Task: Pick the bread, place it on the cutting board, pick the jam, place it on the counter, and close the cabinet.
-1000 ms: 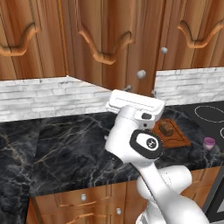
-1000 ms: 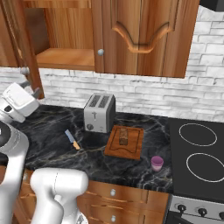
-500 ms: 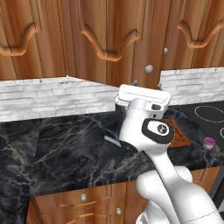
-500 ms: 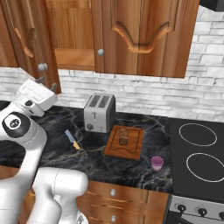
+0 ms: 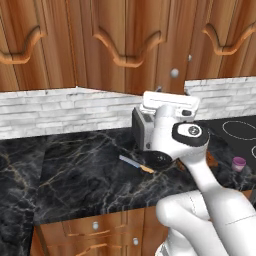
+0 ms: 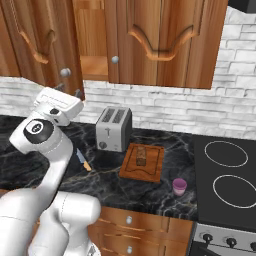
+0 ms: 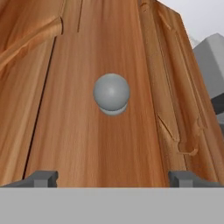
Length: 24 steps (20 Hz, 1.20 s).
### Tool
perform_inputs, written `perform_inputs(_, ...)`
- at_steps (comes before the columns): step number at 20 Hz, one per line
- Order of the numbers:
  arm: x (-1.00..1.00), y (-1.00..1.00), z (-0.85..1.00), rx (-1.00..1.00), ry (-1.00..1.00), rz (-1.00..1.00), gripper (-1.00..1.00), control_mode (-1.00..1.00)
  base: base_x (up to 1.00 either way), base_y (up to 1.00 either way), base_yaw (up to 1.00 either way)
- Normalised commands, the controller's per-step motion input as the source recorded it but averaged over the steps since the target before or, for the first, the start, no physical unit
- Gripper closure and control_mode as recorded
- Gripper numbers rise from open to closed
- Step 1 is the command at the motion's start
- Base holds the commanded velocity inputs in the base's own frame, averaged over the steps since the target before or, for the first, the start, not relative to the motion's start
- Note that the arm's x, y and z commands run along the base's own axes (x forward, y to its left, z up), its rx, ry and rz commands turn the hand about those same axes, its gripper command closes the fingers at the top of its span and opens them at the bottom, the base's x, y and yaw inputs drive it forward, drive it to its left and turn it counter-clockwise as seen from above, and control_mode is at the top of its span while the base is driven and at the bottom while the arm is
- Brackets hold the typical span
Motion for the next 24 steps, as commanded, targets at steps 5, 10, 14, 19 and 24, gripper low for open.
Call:
perform_inputs(5,0.49,0.0,-0.03,0.0,0.0,0.0,-1.0,-1.0,0.0,0.0,0.0)
perform_inputs(10,0.48,0.0,-0.02,0.0,0.0,0.0,-1.0,-1.0,0.0,0.0,0.0)
perform_inputs(14,0.46,0.0,-0.02,0.0,0.0,0.0,-1.0,-1.0,0.0,0.0,0.0)
perform_inputs(19,0.42,0.0,0.0,0.0,0.0,0.0,-1.0,-1.0,0.0,0.0,0.0)
perform_inputs(24,0.41,0.0,0.0,0.0,0.0,0.0,-1.0,-1.0,0.0,0.0,0.0)
